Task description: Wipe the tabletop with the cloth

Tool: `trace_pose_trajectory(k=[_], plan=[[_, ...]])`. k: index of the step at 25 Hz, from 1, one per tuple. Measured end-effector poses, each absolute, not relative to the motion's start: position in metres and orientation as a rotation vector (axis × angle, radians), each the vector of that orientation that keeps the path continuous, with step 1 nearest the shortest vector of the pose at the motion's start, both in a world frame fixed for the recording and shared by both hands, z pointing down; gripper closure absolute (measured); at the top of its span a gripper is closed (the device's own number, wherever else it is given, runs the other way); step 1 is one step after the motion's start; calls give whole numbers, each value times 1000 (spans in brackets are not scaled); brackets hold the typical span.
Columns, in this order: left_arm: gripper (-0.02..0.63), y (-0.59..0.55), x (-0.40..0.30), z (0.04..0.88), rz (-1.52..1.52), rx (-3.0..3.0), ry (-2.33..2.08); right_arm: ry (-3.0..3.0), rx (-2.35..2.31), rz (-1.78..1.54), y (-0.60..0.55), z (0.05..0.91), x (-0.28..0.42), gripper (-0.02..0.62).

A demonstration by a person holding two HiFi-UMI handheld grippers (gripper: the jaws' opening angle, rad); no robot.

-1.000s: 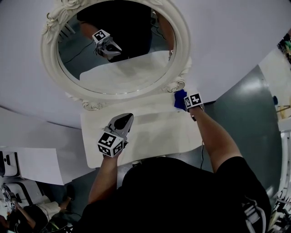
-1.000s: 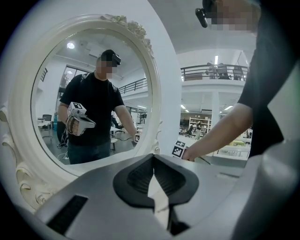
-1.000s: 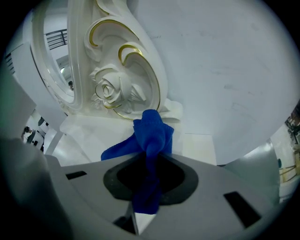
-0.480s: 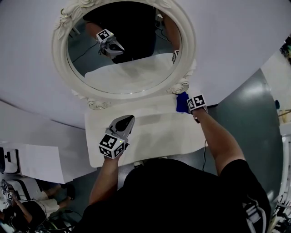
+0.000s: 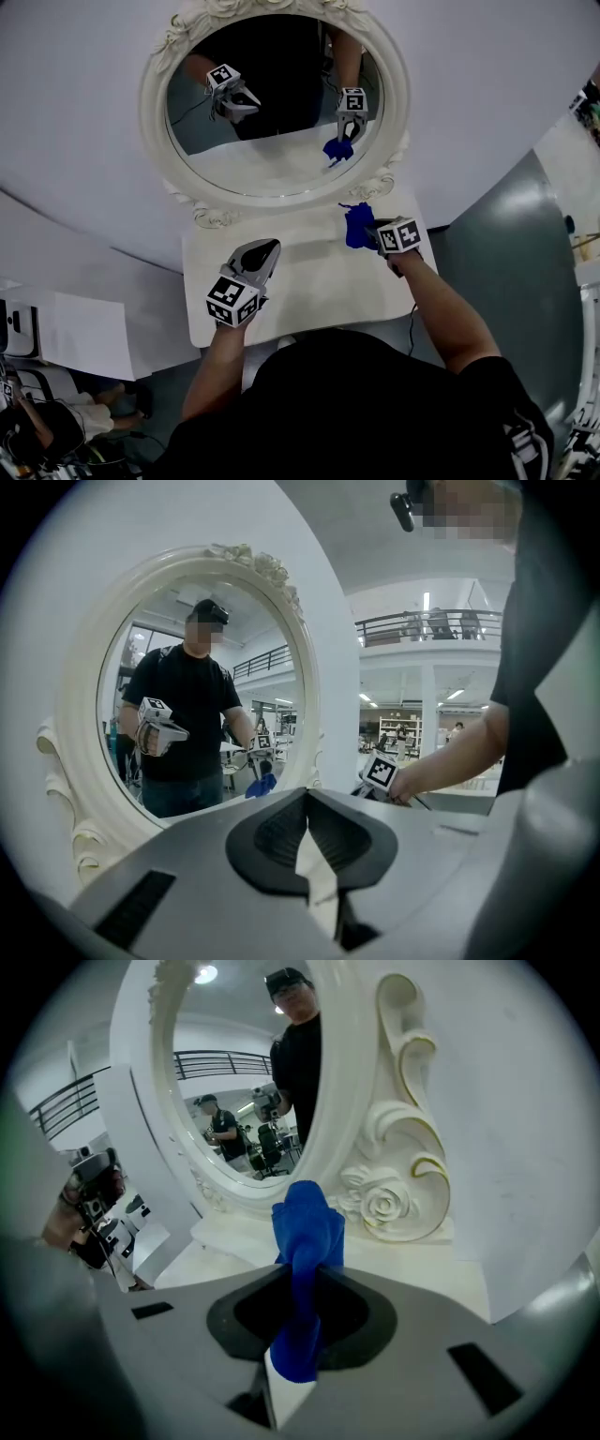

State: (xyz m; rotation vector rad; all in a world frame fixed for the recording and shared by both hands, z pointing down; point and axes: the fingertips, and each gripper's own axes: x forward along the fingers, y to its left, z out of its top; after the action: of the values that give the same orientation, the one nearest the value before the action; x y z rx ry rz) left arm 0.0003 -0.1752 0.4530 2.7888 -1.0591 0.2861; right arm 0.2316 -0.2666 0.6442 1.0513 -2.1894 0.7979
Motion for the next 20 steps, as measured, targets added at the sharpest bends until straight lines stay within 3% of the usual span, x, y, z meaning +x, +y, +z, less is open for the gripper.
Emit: trace_pose_trajectory(k=[20], plan=[[597, -132, -53, 432, 280, 2825, -1077, -2404, 1218, 349, -197, 513, 154, 537]])
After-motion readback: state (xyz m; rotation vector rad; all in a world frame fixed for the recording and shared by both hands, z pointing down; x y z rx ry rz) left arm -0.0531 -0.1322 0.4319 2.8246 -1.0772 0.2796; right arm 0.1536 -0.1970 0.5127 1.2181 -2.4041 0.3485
